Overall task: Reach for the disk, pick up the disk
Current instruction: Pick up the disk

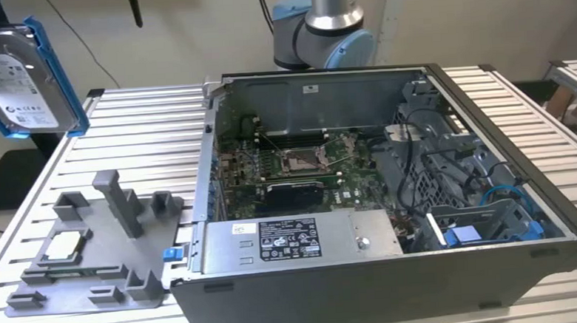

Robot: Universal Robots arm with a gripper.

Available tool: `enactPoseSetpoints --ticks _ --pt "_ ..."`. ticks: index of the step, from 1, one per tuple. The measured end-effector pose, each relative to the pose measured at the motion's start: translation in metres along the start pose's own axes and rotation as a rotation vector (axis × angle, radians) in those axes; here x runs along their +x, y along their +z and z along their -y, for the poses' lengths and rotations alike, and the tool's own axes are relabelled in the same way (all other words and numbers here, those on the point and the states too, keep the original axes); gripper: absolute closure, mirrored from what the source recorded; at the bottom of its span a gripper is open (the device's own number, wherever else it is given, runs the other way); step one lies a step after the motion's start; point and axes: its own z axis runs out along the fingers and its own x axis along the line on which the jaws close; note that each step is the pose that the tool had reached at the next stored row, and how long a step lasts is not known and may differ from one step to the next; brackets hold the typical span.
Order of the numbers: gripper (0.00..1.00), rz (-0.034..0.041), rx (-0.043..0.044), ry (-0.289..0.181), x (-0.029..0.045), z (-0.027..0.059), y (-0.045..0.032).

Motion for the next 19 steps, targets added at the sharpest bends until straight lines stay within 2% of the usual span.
enactPoseSetpoints --ticks 14,19 --pt "1.0 -0.0002 0.0003 -0.011 -0.001 -0.0006 -0.0251" --pt "1.0 0.0005 0.0103 -0.012 -0.0014 -0.0008 -0.0327"
